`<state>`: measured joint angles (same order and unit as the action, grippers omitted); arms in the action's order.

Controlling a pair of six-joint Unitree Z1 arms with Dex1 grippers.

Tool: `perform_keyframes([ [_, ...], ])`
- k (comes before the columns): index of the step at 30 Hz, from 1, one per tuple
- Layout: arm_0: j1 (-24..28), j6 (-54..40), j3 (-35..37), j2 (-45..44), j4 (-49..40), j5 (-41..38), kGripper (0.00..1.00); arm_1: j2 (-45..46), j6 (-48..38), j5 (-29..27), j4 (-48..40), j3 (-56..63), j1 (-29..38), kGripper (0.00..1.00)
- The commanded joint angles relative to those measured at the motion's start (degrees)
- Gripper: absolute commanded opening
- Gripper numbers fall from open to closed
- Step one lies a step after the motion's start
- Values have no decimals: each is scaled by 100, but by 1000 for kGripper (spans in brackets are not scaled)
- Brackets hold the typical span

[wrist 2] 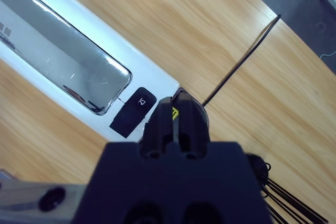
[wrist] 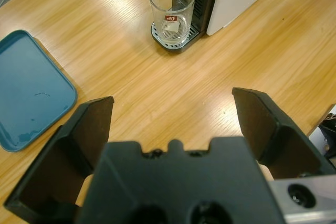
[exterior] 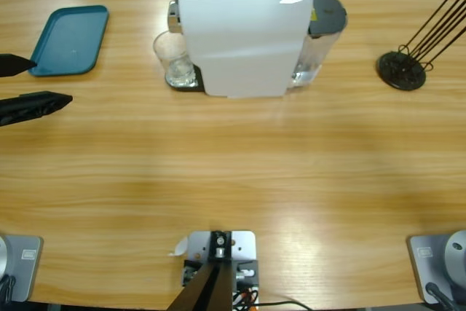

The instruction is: Pour coffee

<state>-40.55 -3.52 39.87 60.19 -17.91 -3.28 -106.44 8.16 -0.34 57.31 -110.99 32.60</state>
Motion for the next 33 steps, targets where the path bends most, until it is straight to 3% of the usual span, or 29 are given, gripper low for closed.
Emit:
perform_keyframes([
  [1, -49, 106, -6, 169, -63, 29, 991, -296, -100, 44, 87, 191, 164, 0],
  [33, -67, 106, -15, 160, -81, 29, 991, -342, -218, 18, 78, 142, 380, 0],
])
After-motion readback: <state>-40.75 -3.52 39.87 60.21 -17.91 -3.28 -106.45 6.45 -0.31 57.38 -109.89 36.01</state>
